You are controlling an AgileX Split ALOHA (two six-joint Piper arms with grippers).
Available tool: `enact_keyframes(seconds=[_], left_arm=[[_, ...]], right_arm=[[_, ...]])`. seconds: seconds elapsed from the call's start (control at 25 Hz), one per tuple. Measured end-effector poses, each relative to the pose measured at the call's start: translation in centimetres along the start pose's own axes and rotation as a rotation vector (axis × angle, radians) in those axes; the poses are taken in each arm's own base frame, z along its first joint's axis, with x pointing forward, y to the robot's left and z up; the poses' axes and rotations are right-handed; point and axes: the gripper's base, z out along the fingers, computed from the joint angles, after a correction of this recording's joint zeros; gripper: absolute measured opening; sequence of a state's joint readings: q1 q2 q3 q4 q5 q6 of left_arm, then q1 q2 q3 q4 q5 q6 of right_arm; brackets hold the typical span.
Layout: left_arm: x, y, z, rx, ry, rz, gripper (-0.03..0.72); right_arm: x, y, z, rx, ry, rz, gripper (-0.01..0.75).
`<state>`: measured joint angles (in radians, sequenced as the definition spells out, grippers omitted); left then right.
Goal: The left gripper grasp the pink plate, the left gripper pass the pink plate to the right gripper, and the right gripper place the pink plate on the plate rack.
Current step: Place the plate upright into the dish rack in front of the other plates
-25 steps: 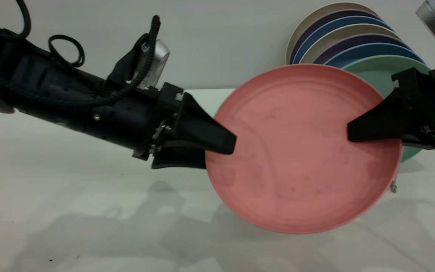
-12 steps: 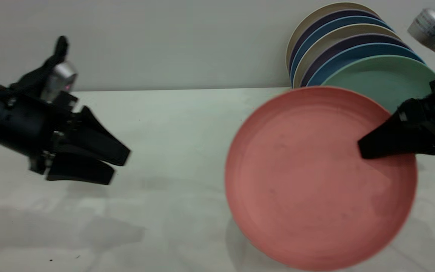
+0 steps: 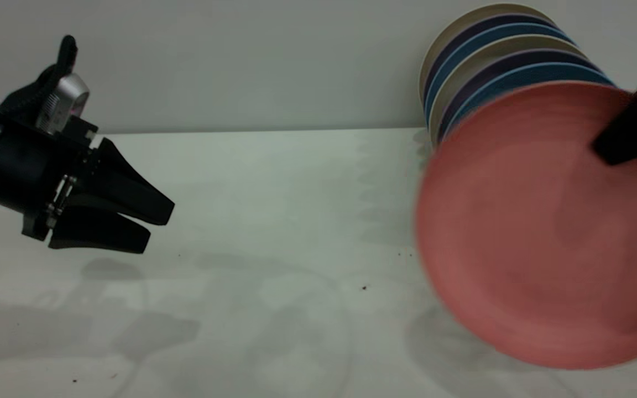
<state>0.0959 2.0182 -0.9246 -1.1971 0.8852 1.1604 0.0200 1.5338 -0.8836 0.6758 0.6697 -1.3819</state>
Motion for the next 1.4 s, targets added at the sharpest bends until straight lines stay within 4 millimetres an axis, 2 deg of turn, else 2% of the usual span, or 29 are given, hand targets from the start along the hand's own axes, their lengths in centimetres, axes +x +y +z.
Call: enact_keyframes(seconds=[0.28, 0.52, 0.68, 0.88, 1.16, 1.4], left_arm=[[0.0, 0.1, 0.0, -0.013, -0.004, 0.0, 0.577], [0.0, 0.1, 0.0, -0.015, -0.005, 0.0, 0.577], [-0.1, 0.2, 0.0, -0.022, -0.008, 0.0, 0.577], [-0.2, 0.4, 0.0, -0.047, -0.018, 0.0, 0.577], [-0.2, 0.5, 0.0, -0.06, -0.024, -0.001, 0.577], [-0.2, 0.6, 0.0, -0.065, -0.026, -0.002, 0.577]], right_arm=[[-1.8, -2.0, -1.9, 0.121, 0.107, -0.102, 0.077], [-4.1, -0.5, -1.0, 0.196, 0.13, -0.355, 0.077], [-4.7, 0.0, -0.7, 0.222, 0.154, -0.466, 0.077], [-4.8, -0.4, -0.9, 0.258, 0.17, -0.52, 0.077], [-7.3, -1.5, -2.8, 0.325, 0.121, -0.539, 0.076], [-8.1, -1.9, -3.5, 0.346, 0.109, -0.577, 0.076]])
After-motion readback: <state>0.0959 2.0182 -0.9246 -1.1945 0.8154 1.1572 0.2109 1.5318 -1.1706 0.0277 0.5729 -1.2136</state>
